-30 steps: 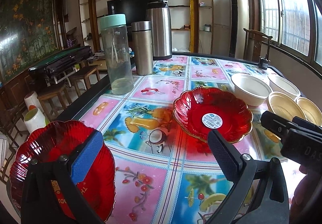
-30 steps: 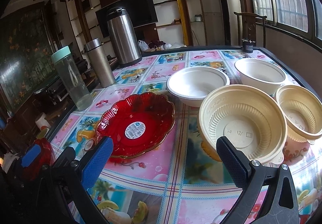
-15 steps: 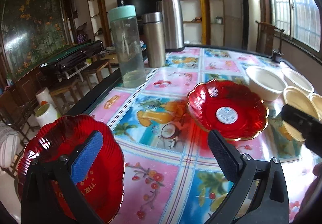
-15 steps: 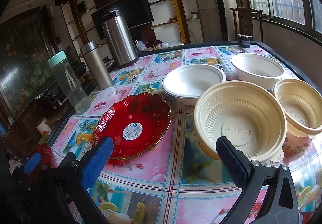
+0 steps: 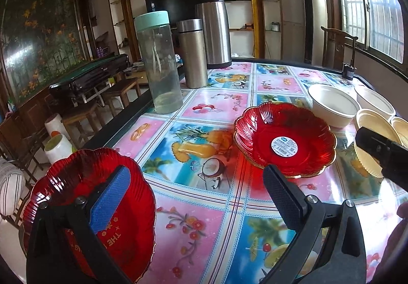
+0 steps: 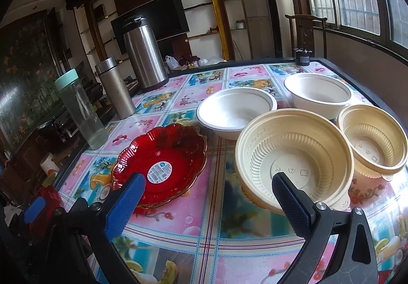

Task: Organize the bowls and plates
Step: 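Move the right gripper to the red scalloped plate rim and close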

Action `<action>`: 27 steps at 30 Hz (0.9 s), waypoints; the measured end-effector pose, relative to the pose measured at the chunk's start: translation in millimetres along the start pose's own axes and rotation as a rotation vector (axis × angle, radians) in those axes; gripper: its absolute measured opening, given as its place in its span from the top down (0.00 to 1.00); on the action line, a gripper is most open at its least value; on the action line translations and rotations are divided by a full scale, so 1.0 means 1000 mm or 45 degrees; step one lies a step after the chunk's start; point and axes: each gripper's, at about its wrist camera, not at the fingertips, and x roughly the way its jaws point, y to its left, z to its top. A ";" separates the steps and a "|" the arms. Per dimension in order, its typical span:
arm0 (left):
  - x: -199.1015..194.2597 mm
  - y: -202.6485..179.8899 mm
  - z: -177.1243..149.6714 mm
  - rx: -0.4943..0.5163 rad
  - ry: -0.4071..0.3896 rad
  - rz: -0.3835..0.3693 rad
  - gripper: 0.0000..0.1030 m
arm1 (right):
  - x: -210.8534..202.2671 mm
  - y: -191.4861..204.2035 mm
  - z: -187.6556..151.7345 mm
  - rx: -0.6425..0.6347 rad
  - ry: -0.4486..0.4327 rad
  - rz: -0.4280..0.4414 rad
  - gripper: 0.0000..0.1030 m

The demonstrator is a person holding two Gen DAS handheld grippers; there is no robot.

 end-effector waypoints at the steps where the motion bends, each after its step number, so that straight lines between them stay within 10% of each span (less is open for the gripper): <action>1: 0.001 0.001 0.000 -0.006 0.004 -0.009 0.00 | -0.002 0.000 0.002 -0.006 -0.011 0.001 0.03; 9: 0.005 0.009 0.035 -0.012 0.182 -0.167 0.00 | 0.007 0.004 0.049 0.097 0.121 0.312 0.01; 17: 0.042 0.027 0.117 -0.183 0.526 -0.624 0.00 | 0.058 -0.011 0.088 0.366 0.376 0.569 0.01; 27: 0.133 -0.006 0.098 -0.391 0.974 -0.763 0.00 | 0.097 -0.028 0.066 0.498 0.573 0.555 0.03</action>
